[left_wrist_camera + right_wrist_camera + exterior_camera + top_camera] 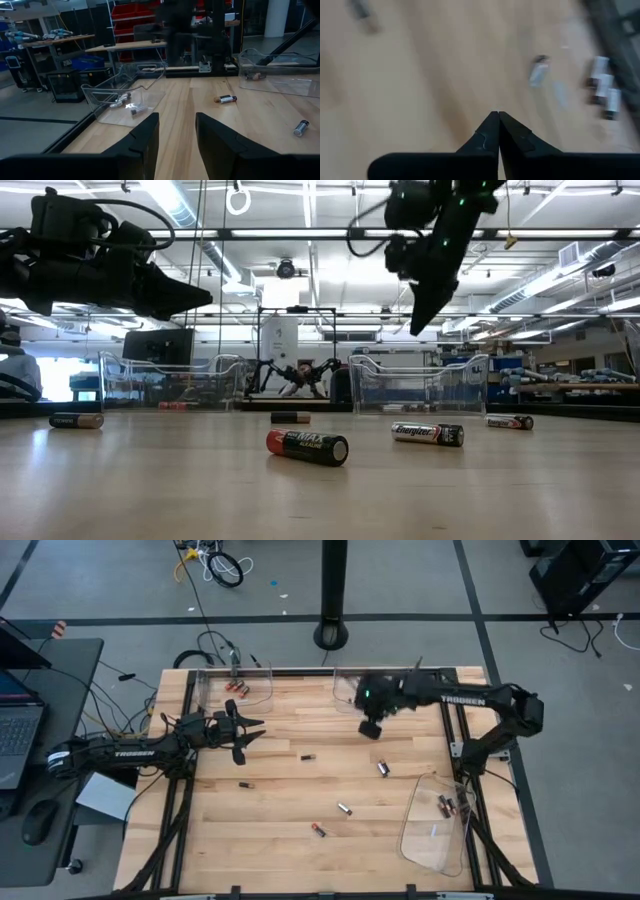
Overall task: Sort batteries
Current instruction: Put the red battery into the top left transparent bin, then put the brown battery into the bottom right transparent bin
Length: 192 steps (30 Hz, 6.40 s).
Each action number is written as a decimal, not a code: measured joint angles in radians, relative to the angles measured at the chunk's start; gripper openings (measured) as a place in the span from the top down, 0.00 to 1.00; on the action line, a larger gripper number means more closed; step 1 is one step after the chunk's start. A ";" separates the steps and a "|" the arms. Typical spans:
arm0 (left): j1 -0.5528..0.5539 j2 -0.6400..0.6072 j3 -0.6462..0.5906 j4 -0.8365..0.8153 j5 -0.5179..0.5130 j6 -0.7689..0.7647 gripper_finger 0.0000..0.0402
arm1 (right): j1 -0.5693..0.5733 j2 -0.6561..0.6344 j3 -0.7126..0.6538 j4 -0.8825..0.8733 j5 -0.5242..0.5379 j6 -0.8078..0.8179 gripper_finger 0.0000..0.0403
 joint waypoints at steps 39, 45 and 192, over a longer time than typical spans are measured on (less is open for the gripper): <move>-0.230 0.079 0.039 -0.054 0.120 -0.022 0.76 | 0.657 0.058 -0.247 0.447 0.098 0.525 0.96; -0.363 0.197 0.109 -0.063 0.122 0.008 0.97 | 0.696 0.058 -0.247 0.448 0.185 0.616 0.95; 0.573 0.879 0.816 -1.013 -0.085 0.068 0.81 | 0.471 0.059 -0.381 0.537 0.307 0.395 0.96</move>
